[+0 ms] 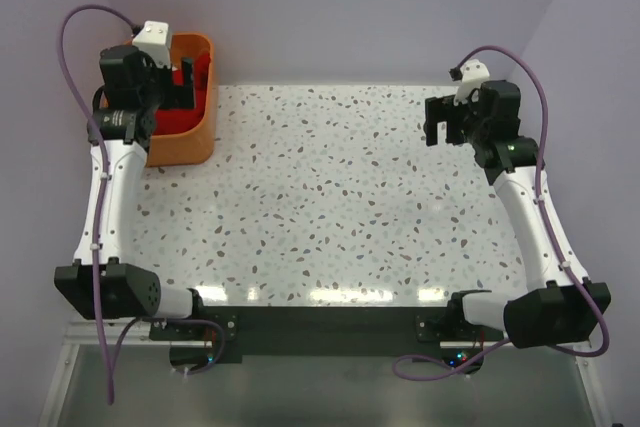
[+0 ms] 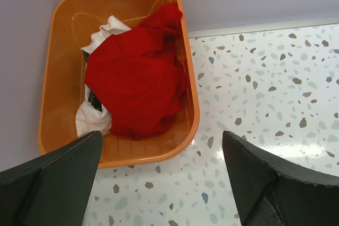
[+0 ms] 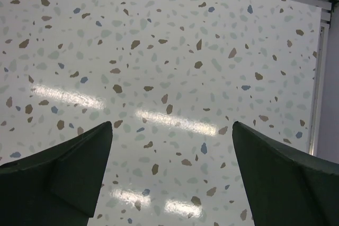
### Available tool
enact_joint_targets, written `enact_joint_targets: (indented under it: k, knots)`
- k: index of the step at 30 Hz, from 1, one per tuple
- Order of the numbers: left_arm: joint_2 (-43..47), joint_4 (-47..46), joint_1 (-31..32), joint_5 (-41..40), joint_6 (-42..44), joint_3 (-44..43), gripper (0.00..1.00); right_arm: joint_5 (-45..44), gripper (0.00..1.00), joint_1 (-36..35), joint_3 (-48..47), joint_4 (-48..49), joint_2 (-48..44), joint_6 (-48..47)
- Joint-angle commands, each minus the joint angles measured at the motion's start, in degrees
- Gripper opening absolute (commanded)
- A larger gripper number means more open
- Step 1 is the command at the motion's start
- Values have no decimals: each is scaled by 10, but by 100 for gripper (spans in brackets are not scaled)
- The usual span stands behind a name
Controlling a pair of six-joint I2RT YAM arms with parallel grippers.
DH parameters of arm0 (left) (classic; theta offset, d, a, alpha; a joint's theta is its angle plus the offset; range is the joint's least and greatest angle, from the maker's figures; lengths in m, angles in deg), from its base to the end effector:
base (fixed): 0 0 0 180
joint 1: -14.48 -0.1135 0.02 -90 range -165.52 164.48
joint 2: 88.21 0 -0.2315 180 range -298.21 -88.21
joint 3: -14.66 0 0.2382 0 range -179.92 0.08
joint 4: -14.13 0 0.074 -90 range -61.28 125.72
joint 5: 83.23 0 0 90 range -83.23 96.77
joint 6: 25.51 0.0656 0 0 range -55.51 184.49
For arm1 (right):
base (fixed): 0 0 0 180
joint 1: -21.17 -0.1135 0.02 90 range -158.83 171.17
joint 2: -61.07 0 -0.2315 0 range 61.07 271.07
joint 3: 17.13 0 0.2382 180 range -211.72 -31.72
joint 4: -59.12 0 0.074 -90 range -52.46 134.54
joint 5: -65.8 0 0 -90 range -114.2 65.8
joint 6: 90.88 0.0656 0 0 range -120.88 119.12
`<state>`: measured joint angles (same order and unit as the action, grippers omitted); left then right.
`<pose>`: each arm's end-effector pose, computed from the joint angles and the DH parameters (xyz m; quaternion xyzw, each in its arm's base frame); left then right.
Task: Fold and stack the t-shirts
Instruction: Grab the tshirt from the pile
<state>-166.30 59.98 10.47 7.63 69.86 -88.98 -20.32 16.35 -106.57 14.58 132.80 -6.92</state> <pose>0.3173 0.0213 0.3943 0.0140 0.8205 0.0406 0.5700 0.2973 0.0295 0.3429 -0.0982 0.8459 0.0233 0.5237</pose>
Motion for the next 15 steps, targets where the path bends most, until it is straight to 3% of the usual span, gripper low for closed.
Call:
enact_joint_targets:
  k: [1,7,15]
  knots:
    - [-29,9,-2,-26,-5,-39,100,-14,99,1,5,31,-4,6]
    - [-125,40,-4,-43,-11,-148,100,-8,99,1,2,28,1,-7]
    - [-269,15,-37,-34,-41,-268,100,-19,99,2,10,13,-2,-35]
